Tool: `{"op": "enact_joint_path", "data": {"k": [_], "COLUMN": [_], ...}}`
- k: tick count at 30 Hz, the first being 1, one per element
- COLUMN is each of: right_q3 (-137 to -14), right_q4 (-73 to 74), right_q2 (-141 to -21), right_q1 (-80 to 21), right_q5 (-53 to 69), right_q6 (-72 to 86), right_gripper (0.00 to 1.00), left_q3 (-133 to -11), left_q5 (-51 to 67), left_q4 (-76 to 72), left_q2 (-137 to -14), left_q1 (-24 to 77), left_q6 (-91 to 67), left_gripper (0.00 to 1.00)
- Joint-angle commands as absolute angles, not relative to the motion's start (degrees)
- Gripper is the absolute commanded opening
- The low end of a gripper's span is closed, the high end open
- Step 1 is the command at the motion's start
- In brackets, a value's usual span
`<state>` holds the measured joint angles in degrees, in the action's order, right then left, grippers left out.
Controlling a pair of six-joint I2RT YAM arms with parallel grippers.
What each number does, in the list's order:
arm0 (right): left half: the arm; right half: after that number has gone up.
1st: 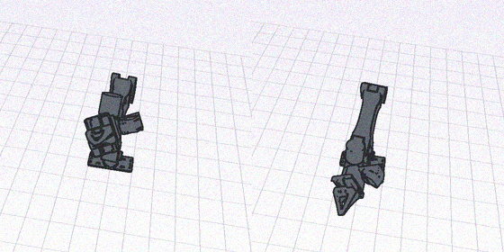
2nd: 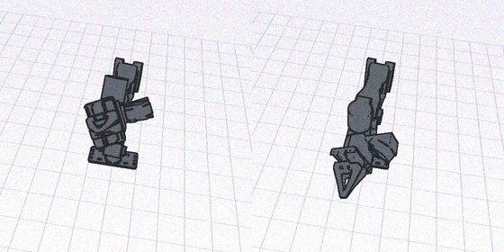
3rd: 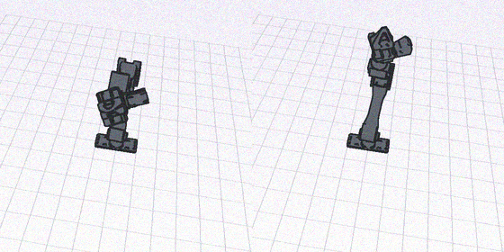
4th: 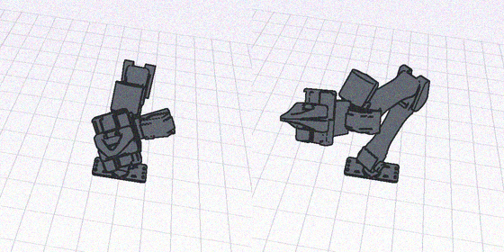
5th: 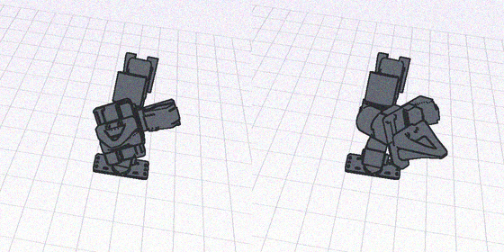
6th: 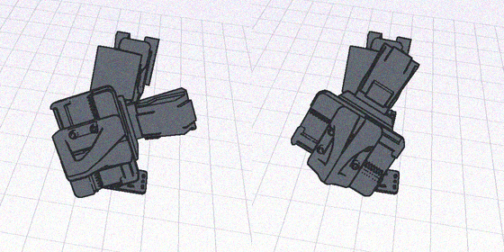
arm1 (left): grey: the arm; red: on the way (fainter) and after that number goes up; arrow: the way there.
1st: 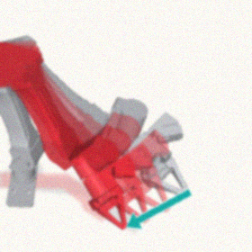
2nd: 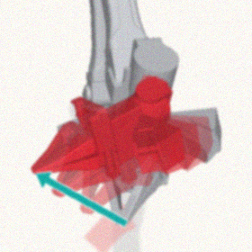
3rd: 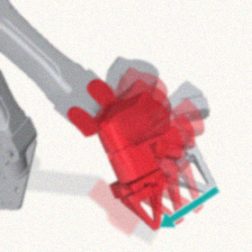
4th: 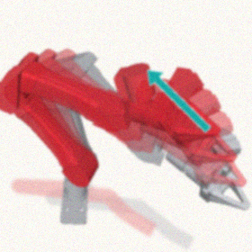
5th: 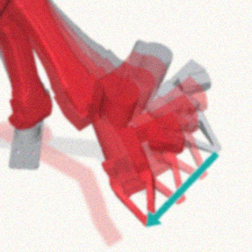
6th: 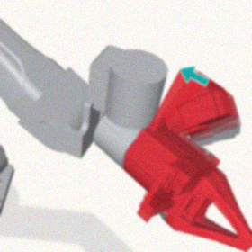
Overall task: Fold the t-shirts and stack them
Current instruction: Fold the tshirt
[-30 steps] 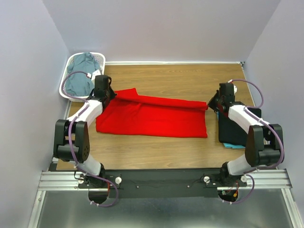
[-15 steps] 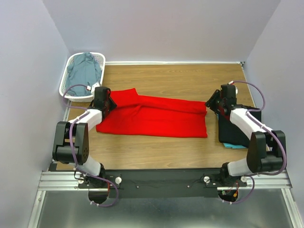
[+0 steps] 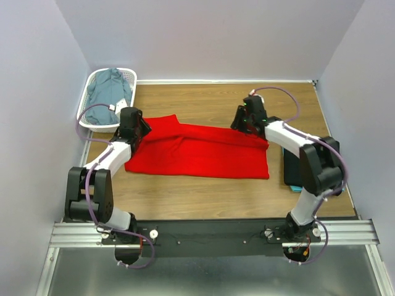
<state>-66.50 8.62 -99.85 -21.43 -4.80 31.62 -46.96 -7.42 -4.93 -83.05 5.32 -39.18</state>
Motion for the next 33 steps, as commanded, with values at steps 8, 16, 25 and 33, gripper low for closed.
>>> {"op": "enact_joint_path", "data": {"k": [8,16,25,33], "right_q3": [-90.69,-100.71,-124.52,-137.98], "right_q4": [7.65,7.30,6.94,6.77], "right_q2": [-122.86,-129.63,-147.01,-159.08], "right_q1": [-31.55,-33.13,-34.36,-36.21], "right_q5": [-0.54,-0.35,3.87,2.73], "right_q6": [27.33,26.63,25.58,27.51], "right_gripper": [0.52,0.52,0.52,0.50], "left_q3": [-59.84,-78.38,-81.74,-79.89], "left_q5": [-17.05,-26.89,-25.67,-22.24], "left_q4": [3.95,15.98,18.10,17.84], "left_q2": [-95.00,-107.99,-110.40,-104.24], "left_q1": [10.90,10.63,10.55,10.46], "left_q6": [-41.57,-39.03,-38.94,-38.06], "left_gripper": [0.42,0.48,0.48,0.48]}}
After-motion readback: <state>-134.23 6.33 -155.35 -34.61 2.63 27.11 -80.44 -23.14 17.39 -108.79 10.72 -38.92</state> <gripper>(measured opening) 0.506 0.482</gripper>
